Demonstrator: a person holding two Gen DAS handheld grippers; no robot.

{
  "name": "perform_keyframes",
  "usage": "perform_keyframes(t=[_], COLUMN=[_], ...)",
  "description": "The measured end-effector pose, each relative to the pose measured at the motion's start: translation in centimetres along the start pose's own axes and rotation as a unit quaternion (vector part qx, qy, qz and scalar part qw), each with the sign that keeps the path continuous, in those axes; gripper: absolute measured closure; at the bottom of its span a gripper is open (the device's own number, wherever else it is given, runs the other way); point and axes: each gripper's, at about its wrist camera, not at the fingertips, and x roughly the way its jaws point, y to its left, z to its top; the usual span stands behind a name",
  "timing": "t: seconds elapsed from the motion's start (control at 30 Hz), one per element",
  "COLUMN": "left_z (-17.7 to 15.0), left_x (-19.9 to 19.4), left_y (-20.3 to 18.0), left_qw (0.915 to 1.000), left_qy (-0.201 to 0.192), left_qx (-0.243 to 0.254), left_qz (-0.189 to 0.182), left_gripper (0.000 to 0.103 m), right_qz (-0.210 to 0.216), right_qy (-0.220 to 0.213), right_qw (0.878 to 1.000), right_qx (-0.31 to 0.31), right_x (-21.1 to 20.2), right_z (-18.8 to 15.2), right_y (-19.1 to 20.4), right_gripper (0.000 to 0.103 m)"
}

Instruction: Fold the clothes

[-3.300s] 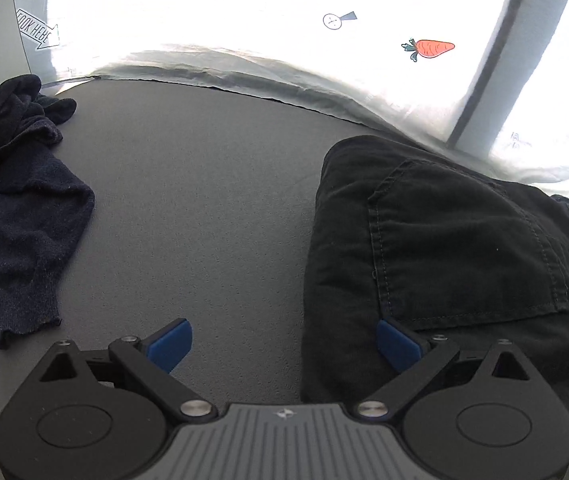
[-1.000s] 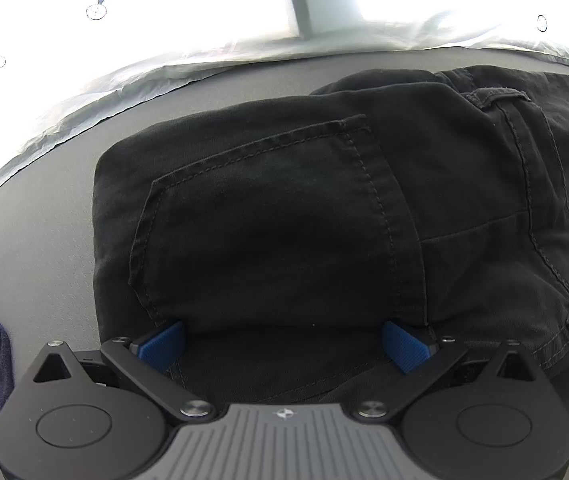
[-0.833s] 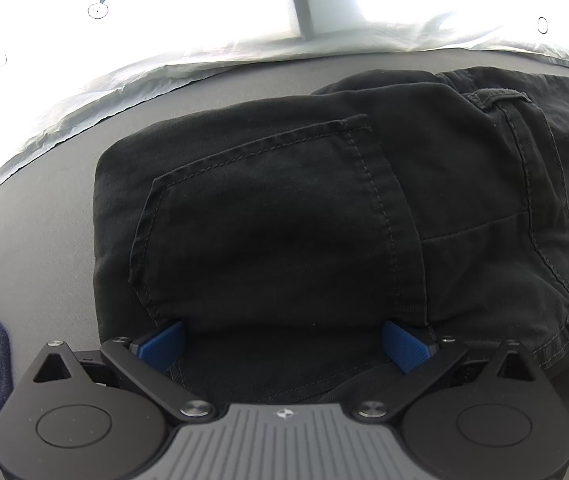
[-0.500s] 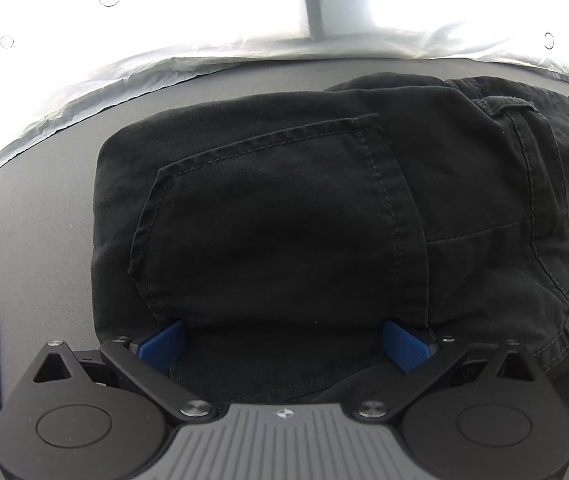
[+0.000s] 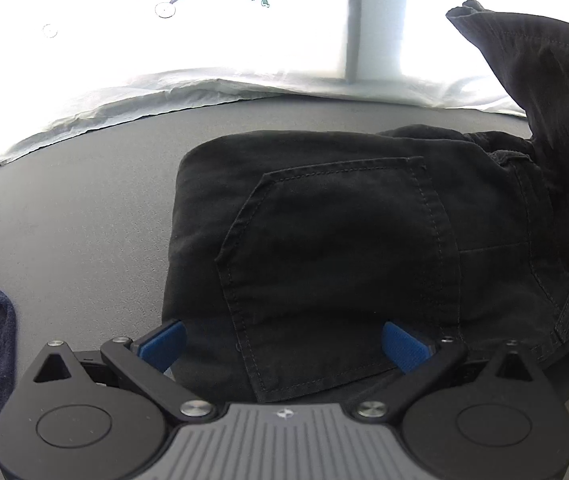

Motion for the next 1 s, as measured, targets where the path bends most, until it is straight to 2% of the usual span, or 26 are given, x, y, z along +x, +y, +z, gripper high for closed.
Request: perform_keyframes(t=[0.17,0.33,0.53,0.63,0.7,0.77,0.9,1.0], left_z=[-0.5,-1.9,-3.4,-4.6,-5.2,-5.4,-5.4,-5.5], left_x=[-3.1,-4.7,-3.5,-2.6,-2.5,-2.7,-4.0,-4.9], left_y=[5.9,10.4,13.2,14.2,14.7,14.9,14.9,14.6], left_qw=[0.9988,0.9969,0.9971,0.9964,0.9956,0.9948,0.9934,0.9927], left_qy=[-0.035,-0.045,-0.03,-0.02,-0.017,-0.019,-0.037,-0.049], left_qx=[-0.034,-0.063,-0.07,-0.082,-0.092,-0.099,-0.106,-0.107], left_qz=[0.002,0.007,0.004,-0.005,-0.01,-0.016,-0.024,-0.026], left_gripper=[0.0,0.0,0.0,0.0,0.0,0.0,0.0,0.0], right_qz=[-0.004,-0.021,-0.095,-0.147,-0.167,-0.18,-0.192,-0.196], right_qy=[0.042,0.088,0.139,0.128,0.122,0.125,0.137,0.156], right_qw=[0.999,0.996,0.984,0.98,0.978,0.974,0.969,0.966], right_qx=[-0.004,-0.011,-0.059,-0.044,-0.036,-0.059,-0.074,-0.06], right_x=[3.1,4.1,4.0,2.9,2.7,2.8,2.8,2.5], right_z=[-4.2,-9.2,-14.2,-14.6,-14.4,-14.5,-14.7,-14.6], right_y=[-0.9,-2.5,-5.7,-8.2,-9.1,-8.7,-7.9,-8.0], right_gripper=[0.083,0.083,0.084,0.083,0.083,0.083,0.077,0.056])
